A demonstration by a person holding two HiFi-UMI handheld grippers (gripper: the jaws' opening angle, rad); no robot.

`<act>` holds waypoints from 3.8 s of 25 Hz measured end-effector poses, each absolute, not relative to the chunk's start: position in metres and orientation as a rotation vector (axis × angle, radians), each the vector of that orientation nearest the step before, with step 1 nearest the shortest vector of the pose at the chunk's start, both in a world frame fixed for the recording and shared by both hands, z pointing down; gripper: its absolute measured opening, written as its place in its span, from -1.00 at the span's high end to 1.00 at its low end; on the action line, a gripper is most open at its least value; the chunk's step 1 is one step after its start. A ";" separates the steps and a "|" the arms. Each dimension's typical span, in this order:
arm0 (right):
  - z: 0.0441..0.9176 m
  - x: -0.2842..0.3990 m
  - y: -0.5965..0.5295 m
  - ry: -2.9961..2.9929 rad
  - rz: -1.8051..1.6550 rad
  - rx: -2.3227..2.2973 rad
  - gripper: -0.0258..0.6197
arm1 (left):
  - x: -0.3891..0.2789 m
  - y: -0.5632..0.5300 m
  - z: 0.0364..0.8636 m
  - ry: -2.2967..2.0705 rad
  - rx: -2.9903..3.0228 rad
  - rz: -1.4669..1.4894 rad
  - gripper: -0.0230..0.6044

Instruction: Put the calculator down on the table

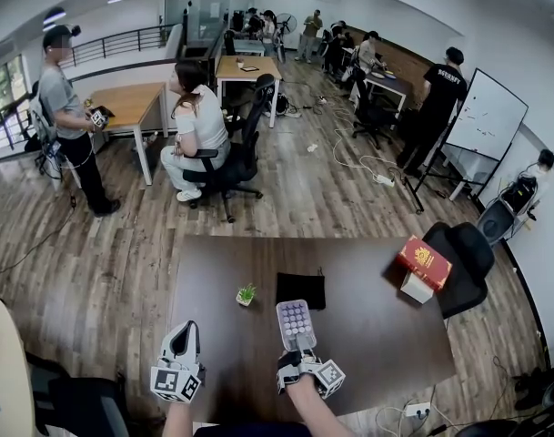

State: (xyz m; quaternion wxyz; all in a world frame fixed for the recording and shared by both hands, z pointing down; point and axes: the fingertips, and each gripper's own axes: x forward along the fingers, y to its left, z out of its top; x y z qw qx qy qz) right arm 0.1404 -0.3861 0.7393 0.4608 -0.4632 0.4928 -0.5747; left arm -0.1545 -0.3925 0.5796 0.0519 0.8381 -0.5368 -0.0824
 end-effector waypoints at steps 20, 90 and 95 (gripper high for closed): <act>0.897 0.097 -0.398 1.116 -1.601 -1.311 0.56 | -0.158 -0.401 0.594 -1.661 2.505 -0.180 0.94; 0.579 0.202 -0.436 1.268 -1.081 -0.906 -0.67 | -0.153 -0.404 0.575 -1.664 2.457 -0.248 0.94; 0.566 0.219 -0.431 1.288 -1.037 -0.889 -0.67 | -0.149 -0.406 0.576 -1.643 2.469 -0.263 0.94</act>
